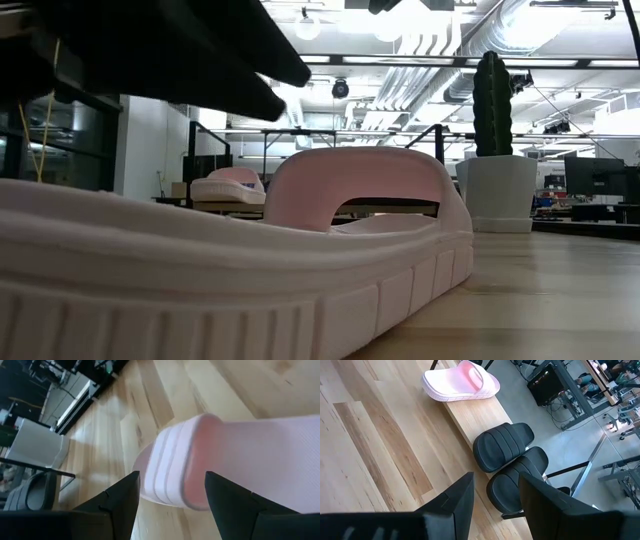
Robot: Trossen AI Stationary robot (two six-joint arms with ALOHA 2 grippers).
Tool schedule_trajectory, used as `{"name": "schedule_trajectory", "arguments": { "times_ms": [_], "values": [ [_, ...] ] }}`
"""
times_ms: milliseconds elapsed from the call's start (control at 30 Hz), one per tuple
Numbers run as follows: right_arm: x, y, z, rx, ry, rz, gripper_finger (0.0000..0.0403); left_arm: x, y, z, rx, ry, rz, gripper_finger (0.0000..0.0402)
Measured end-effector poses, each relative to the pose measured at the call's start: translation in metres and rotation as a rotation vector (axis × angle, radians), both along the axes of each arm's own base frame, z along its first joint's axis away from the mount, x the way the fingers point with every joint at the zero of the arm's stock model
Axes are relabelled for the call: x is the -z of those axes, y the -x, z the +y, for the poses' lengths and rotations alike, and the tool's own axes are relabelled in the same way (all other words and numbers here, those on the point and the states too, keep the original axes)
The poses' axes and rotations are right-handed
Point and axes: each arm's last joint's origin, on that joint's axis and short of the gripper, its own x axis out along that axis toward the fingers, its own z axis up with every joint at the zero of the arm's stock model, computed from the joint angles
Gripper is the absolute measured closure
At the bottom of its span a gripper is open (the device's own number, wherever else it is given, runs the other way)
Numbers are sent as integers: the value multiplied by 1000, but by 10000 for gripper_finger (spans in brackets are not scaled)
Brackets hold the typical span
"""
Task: Pick and place slides into the shelf
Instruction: Put the pink slides on the shelf
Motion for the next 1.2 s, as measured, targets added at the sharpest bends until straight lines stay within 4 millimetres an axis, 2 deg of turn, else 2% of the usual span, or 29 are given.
{"name": "schedule_trajectory", "arguments": {
  "times_ms": [133, 600, 767, 1067, 1200],
  "values": [
    [0, 0, 0, 0, 0, 0, 257, 0, -3, 5, -11, 18, 1, 190],
    [0, 0, 0, 0, -2, -3, 257, -2, -6, 1, 38, 84, -12, 190],
    [0, 0, 0, -1, -2, -4, 257, 4, -9, 4, 34, 79, -1, 190],
    [0, -1, 1, -1, -4, -8, 257, 35, -22, 10, 25, 43, 42, 190],
    [0, -1, 0, -1, -5, -8, 257, 35, -24, 12, 10, 16, 37, 190]
  ]
}}
